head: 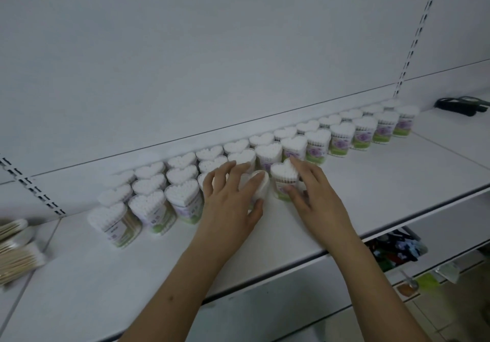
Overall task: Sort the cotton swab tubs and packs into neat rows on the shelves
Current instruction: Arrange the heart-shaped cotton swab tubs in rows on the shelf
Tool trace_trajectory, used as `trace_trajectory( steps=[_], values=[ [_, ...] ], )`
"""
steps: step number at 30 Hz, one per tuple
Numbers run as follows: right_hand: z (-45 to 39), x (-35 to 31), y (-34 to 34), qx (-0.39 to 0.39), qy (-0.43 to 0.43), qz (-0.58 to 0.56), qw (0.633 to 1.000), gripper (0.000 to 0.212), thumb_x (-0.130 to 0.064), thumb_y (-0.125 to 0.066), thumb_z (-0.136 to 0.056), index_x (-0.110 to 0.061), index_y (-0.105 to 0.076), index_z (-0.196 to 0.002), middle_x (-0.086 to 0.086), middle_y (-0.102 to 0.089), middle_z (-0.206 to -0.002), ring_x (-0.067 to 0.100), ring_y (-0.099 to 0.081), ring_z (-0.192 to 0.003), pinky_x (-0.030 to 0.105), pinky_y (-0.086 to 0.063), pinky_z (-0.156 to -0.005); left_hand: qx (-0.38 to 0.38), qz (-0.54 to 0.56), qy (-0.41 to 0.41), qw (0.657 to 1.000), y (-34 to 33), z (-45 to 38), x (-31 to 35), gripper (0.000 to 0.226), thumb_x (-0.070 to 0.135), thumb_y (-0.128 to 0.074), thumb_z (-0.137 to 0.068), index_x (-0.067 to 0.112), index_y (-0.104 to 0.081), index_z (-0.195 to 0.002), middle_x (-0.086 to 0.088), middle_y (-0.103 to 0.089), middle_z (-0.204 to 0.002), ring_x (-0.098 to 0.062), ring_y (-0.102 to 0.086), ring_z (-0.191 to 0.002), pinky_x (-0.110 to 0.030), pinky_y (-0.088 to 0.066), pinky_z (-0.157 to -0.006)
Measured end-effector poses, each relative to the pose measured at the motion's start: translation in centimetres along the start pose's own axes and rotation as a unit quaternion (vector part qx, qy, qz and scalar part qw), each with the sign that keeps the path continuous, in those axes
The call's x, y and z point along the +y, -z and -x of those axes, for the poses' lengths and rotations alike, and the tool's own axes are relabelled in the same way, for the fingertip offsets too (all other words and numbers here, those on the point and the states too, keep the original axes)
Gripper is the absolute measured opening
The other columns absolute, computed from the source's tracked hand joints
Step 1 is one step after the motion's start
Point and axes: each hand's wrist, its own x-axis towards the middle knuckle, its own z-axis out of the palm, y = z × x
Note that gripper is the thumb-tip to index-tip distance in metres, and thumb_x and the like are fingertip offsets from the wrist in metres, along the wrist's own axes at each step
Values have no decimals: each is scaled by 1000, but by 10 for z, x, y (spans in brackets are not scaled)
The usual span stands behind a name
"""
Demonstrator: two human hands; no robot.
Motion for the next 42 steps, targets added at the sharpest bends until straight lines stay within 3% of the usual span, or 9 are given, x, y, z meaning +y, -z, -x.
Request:
trace_trajectory(
  steps=[5, 10, 14, 24, 28, 30, 33, 37, 42],
  values=[
    [-3, -8, -9, -10, 3, -14, 1000, 55, -31, -49, -102, -33, -30, -153, -13, -29, -158, 3, -35, -139, 28, -43, -101, -36, -39, 3, 999, -3, -5, -11, 48, 39, -48, -90, 23, -60, -133, -4, -59, -137, -28, -50, -132, -50, -29, -111],
    [-9, -12, -16, 6, 0, -22, 1000, 52, -25, -56, -99, -28, -39, -147, -10, -41, -147, 10, -48, -126, 39, -54, -89, -34, -29, 14, 999, -10, -9, -15, 55, 32, -67, -87, 8, -58, -135, -9, -59, -138, -25, -58, -126, -38, -27, -114],
    [-14, -8, -15, 5, -3, -7, 1000, 52, -27, -60, -96, -29, -41, -145, -9, -45, -142, 12, -52, -119, 44, -56, -83, -36, -36, 21, 998, -9, -12, -14, 54, 34, -70, -84, 10, -62, -131, -7, -62, -135, -26, -59, -123, -45, -43, -108],
    [-27, -11, -12, -12, -11, -5, 1000, 56, -31, -62, -95, -27, -42, -147, -6, -45, -144, 10, -48, -124, 38, -52, -93, -70, -63, 47, 994, -8, -18, -13, 60, 30, -77, -78, 16, -60, -134, -3, -60, -139, -28, -55, -129, -52, -43, -106],
    [-28, -13, -9, -35, -9, -3, 999, 71, -41, -63, -94, -25, -28, -154, -6, -35, -153, 7, -34, -137, 24, -36, -105, -108, -61, 33, 992, -5, -23, -12, 66, 39, -62, -90, 17, -42, -149, 0, -43, -154, -23, -35, -145, -50, -24, -119],
    [-28, -18, -5, -22, -7, 4, 1000, 75, -43, -61, -94, -23, -23, -155, -3, -32, -156, 10, -28, -142, 27, -30, -112, -128, -58, 30, 990, -3, -24, -15, 74, 49, -54, -94, 17, -29, -155, 2, -30, -162, -20, -21, -151, -47, -9, -123],
    [-30, -35, 5, 32, -2, -4, 999, 70, -43, -54, -97, -21, -22, -156, -1, -30, -157, 10, -23, -144, 24, -22, -114, -97, -25, 41, 994, 10, -22, -19, 79, 60, -44, -91, 16, -31, -155, 0, -32, -161, -18, -23, -151, -45, -7, -123],
    [-43, -74, 8, 92, 35, -75, 992, 62, -44, -46, -101, -20, -27, -154, -4, -34, -155, 10, -31, -142, 31, -30, -115, -4, 54, 92, 994, 38, -5, -22, 70, 58, -39, -90, 17, -46, -147, 1, -45, -153, -16, -37, -143, -39, -21, -121],
    [-57, -150, -37, 55, 120, -176, 976, 56, -44, -42, -102, -19, -32, -151, -6, -38, -152, 11, -36, -140, 43, -38, -112, 50, 117, 190, 973, 83, 39, -37, 55, 47, -50, -94, 23, -48, -144, 8, -46, -146, -8, -41, -137, -32, -37, -113]
  ],
)
